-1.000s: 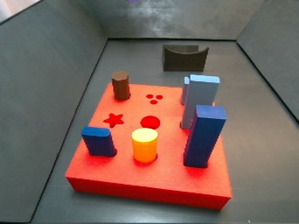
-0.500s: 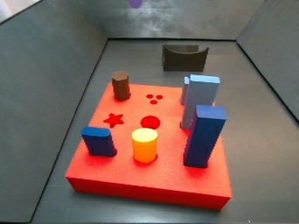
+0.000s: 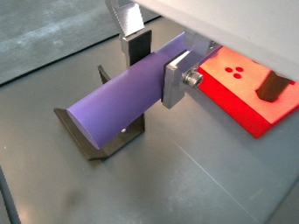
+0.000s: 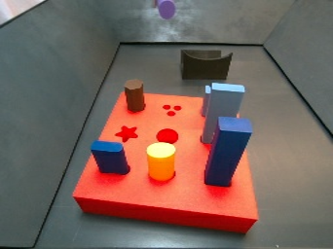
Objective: Pick up the round object. Move up. Place the round object on the fixture. Regrasp the round object. Move to above the board. Insert the round object.
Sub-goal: Place the round object on the fixture.
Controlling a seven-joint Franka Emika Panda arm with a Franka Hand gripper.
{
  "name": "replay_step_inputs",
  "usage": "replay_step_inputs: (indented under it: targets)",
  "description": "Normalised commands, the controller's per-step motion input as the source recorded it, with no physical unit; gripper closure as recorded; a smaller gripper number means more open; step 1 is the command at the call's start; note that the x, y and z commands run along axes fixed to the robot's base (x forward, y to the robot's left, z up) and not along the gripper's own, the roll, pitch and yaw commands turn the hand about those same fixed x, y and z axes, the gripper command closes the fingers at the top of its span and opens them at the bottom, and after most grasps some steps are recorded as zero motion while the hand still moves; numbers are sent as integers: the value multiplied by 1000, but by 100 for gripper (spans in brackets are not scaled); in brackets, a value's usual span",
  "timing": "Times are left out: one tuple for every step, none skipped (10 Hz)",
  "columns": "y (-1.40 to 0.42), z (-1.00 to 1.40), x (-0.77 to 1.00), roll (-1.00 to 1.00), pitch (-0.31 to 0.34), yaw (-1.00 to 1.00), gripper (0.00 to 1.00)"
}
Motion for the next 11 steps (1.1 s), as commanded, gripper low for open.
replay_step_inputs:
  targets:
    - [-52, 6, 619, 68, 153, 31, 100]
    - [-30, 6, 441, 61, 152, 38, 100]
    - [-22, 8, 369, 58, 155, 38, 100]
    - [-18, 9, 237, 53, 158, 40, 100]
    - [-16, 6, 173, 51, 152, 42, 100]
    - [98, 18, 1000, -1000, -53, -182, 100]
    - [108, 6, 1000, -1000, -50, -186, 100]
    - [122, -14, 1000, -1000, -39, -187, 100]
    - [93, -8, 1000, -1000, -27, -181, 100]
    - [69, 2, 929, -1000, -10, -176, 100]
    - [55, -1, 819, -1000, 10, -169, 100]
